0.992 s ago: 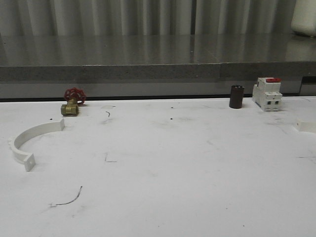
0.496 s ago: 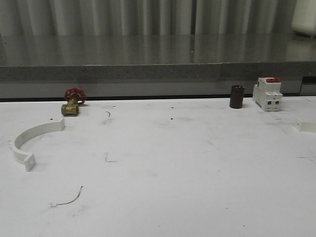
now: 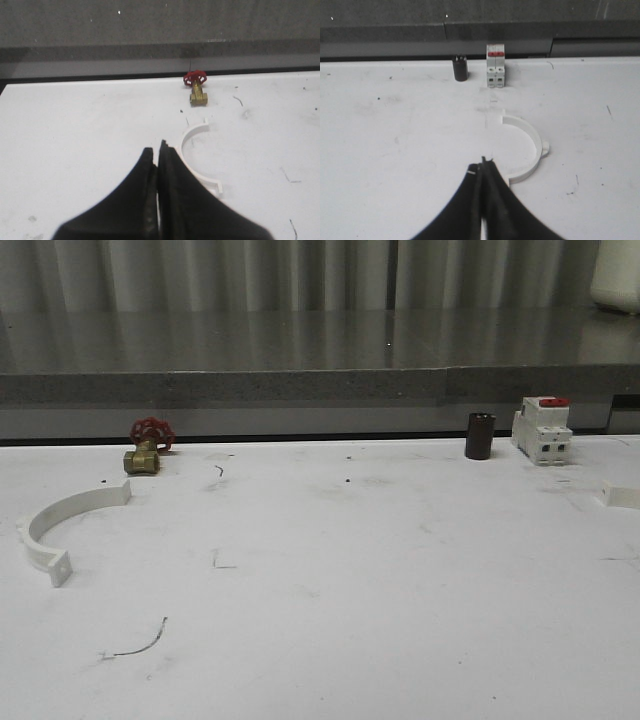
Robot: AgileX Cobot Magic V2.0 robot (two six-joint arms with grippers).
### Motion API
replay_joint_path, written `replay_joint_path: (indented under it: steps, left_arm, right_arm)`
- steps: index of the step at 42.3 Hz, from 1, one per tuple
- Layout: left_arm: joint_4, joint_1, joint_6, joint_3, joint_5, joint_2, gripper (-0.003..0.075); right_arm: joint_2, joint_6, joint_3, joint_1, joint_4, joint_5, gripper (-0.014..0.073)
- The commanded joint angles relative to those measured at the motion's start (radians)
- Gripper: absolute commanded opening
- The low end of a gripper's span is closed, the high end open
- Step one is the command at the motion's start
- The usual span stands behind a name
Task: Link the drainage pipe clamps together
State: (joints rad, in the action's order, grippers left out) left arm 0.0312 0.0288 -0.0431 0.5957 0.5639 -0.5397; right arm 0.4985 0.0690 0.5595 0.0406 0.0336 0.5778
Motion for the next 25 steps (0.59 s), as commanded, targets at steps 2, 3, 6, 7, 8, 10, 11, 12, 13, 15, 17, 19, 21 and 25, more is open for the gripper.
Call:
replay_joint_path:
  steps: [2, 3, 6, 7, 8, 10, 11, 12, 13, 15, 17, 19, 21, 25]
  left_arm:
    - [0.005, -0.002, 0.002, 0.035, -0.071, -0.058, -0.002]
    - [0.005, -0.002, 0.002, 0.035, -0.073, -0.071, -0.002]
    - [0.005, -0.002, 0.002, 0.035, -0.059, -0.098, -0.002]
    - [0.005, -0.002, 0.002, 0.035, -0.057, -0.103, -0.002]
    - [0.005, -0.002, 0.002, 0.035, -0.057, -0.11, -0.002]
    - [0.005, -0.002, 0.002, 0.035, -0.055, -0.121, -0.002]
    - [0.005, -0.002, 0.002, 0.035, -0.055, -0.125, -0.002]
    - [0.005, -0.002, 0.002, 0.035, -0.055, -0.128, -0.002]
    - [0.005, -0.002, 0.002, 0.035, -0.055, -0.132, -0.0016]
    - [0.005, -0.002, 0.002, 0.035, -0.055, -0.136, 0.001]
    - [0.005, -0.002, 0.002, 0.035, -0.055, -0.142, 0.0071]
    - [0.005, -0.002, 0.002, 0.035, -0.057, -0.147, 0.0158]
    - [0.005, -0.002, 0.002, 0.035, -0.057, -0.147, 0.0244]
    - [0.008, -0.002, 0.002, 0.035, -0.057, -0.147, 0.0421]
  right_arm:
    - [0.056, -0.002, 0.031, -0.007, -0.002, -0.049, -0.012]
    - [0.065, -0.002, 0.031, -0.007, -0.002, -0.043, -0.012]
    - [0.082, -0.002, 0.031, -0.007, -0.002, -0.032, -0.0118]
    - [0.084, -0.002, 0.031, -0.007, -0.002, -0.03, -0.0117]
    - [0.088, -0.002, 0.031, -0.007, -0.002, -0.029, -0.0114]
    - [0.09, -0.002, 0.031, -0.007, -0.002, -0.024, -0.0102]
    - [0.093, -0.002, 0.031, -0.007, -0.002, -0.02, -0.0081]
    - [0.093, -0.002, 0.031, -0.007, -0.002, -0.018, -0.0067]
    - [0.093, -0.002, 0.031, -0.007, -0.002, -0.013, -0.0029]
    - [0.094, -0.002, 0.031, -0.007, -0.002, -0.007, 0.0055]
    - [0.094, -0.002, 0.031, -0.007, -0.002, -0.003, 0.0161]
    - [0.094, -0.002, 0.031, -0.007, -0.002, -0.001, 0.027]
    - [0.094, -0.002, 0.031, -0.007, -0.002, -0.001, 0.0363]
    - [0.094, -0.002, 0.031, -0.007, -0.002, 0.0, 0.0456]
